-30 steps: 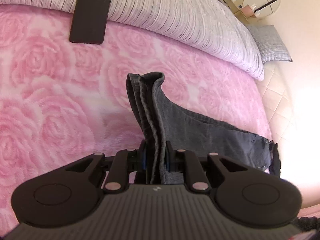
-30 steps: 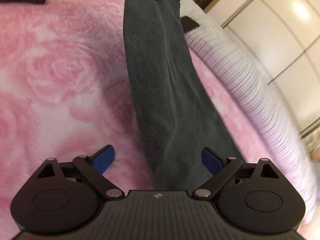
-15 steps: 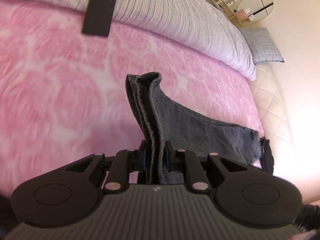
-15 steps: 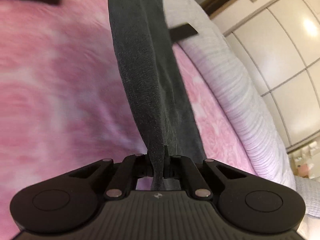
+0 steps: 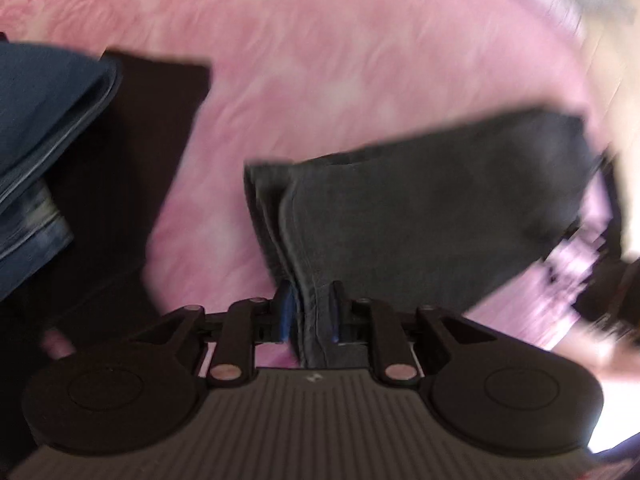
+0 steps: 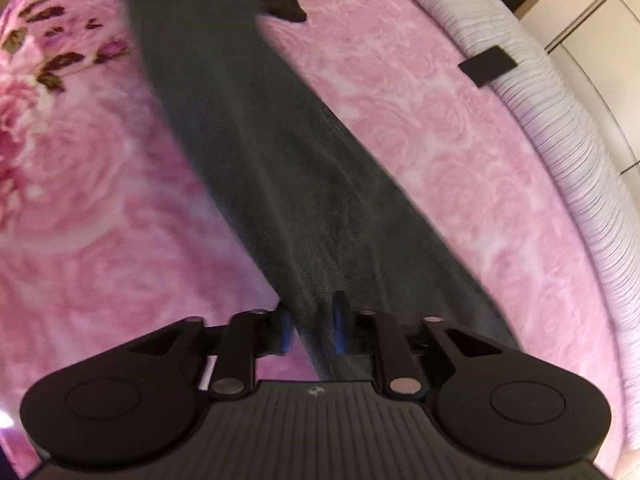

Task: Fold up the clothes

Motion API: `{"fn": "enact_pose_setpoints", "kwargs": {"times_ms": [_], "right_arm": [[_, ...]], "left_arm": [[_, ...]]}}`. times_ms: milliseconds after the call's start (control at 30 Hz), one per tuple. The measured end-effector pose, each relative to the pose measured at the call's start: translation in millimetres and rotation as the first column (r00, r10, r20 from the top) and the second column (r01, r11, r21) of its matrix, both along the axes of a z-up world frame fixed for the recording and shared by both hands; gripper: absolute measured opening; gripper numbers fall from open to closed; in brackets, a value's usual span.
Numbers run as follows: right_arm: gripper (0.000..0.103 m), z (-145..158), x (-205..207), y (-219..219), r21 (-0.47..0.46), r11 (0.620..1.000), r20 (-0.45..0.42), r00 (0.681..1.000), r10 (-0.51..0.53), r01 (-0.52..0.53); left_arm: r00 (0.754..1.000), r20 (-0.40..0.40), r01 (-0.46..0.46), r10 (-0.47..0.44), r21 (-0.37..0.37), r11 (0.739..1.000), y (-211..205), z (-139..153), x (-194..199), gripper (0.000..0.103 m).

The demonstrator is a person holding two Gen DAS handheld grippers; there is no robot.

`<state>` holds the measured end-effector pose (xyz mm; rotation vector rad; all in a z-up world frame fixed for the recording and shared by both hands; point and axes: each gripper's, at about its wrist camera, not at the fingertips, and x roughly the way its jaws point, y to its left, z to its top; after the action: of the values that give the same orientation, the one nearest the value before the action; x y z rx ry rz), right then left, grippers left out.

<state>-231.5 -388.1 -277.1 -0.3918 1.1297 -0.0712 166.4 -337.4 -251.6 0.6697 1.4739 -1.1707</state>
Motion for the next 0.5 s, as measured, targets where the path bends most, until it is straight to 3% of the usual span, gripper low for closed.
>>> {"fn": "enact_pose_setpoints", "kwargs": {"times_ms": [67, 167, 233, 300, 367, 400, 500], "right_arm": [[0.049, 13, -15, 2, 0.021, 1.0, 0.039, 0.999, -0.023, 0.022], [0.051, 32, -43, -8, 0.067, 0.99, 0.09, 0.988, -0.128, 0.122], [0.056, 44, -72, -27, 0.121, 0.956, 0.123, 0.952, -0.28, 0.266], [0.063, 52, -105, -64, 0.179, 0.881, 0.147, 0.873, -0.465, 0.439], [0.067, 56, -141, -107, 0.236, 0.777, 0.162, 0.765, -0.623, 0.583], [0.068, 58, -160, -131, 0.266, 0.714, 0.168, 0.699, -0.695, 0.647], [0.068, 54, -221, -199, 0.305, 0.576, 0.187, 0.546, -0.817, 0.758]], "left_arm": [[1.0, 0.028, 0.006, -0.006, 0.025, 1.0, 7, 2, -2, 0.017], [0.996, 0.062, 0.06, -0.06, -0.007, 0.998, -16, 13, -21, 0.02], [0.992, 0.086, 0.097, -0.094, -0.028, 0.995, -31, 20, -34, 0.023], [0.985, 0.109, 0.137, -0.131, -0.051, 0.989, -48, 28, -48, 0.029], [0.972, 0.123, 0.213, -0.2, -0.105, 0.971, -83, 31, -80, 0.032], [0.963, 0.127, 0.253, -0.237, -0.132, 0.959, -102, 32, -97, 0.034], [0.92, 0.141, 0.388, -0.366, -0.201, 0.9, -164, 25, -162, 0.039]]}}
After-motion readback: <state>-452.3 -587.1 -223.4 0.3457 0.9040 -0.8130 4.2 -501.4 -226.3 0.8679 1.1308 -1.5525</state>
